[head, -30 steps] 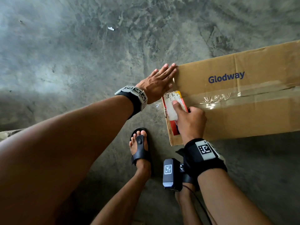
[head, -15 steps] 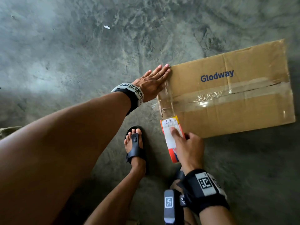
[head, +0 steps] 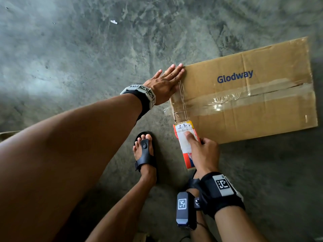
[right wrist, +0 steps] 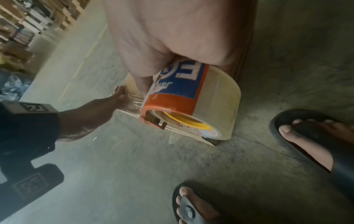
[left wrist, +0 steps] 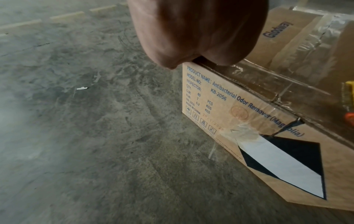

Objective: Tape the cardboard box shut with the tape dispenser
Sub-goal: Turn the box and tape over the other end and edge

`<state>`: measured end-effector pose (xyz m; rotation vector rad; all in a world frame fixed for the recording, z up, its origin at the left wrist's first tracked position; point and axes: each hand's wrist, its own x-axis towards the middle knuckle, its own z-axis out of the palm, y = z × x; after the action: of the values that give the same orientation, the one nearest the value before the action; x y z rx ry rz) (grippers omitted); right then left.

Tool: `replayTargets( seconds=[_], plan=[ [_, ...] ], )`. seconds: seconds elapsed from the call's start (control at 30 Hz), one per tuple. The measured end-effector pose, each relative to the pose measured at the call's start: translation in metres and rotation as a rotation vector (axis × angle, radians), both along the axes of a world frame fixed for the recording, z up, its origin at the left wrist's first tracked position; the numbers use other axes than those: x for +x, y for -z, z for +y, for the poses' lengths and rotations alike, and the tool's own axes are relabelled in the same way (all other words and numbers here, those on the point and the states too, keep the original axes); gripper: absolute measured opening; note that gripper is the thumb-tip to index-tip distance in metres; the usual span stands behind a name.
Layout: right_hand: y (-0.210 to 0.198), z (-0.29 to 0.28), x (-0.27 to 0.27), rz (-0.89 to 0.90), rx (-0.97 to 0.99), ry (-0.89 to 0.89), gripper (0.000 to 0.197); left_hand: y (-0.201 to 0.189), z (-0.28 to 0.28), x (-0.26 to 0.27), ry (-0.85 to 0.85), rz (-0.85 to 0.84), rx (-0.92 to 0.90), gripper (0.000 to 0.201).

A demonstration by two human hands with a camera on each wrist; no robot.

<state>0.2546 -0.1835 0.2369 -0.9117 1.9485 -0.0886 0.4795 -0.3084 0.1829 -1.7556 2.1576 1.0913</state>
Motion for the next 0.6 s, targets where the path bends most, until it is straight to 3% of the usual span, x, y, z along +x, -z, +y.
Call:
replayTargets(
  seconds=[0.6],
  plan=[
    [0.0045, -0.0082, 0.0087, 0.031, 0.103, 0.028, 0.054, 0.0083, 0.0091, -0.0048, 0.012, -0.055, -0.056, 0.07]
  ],
)
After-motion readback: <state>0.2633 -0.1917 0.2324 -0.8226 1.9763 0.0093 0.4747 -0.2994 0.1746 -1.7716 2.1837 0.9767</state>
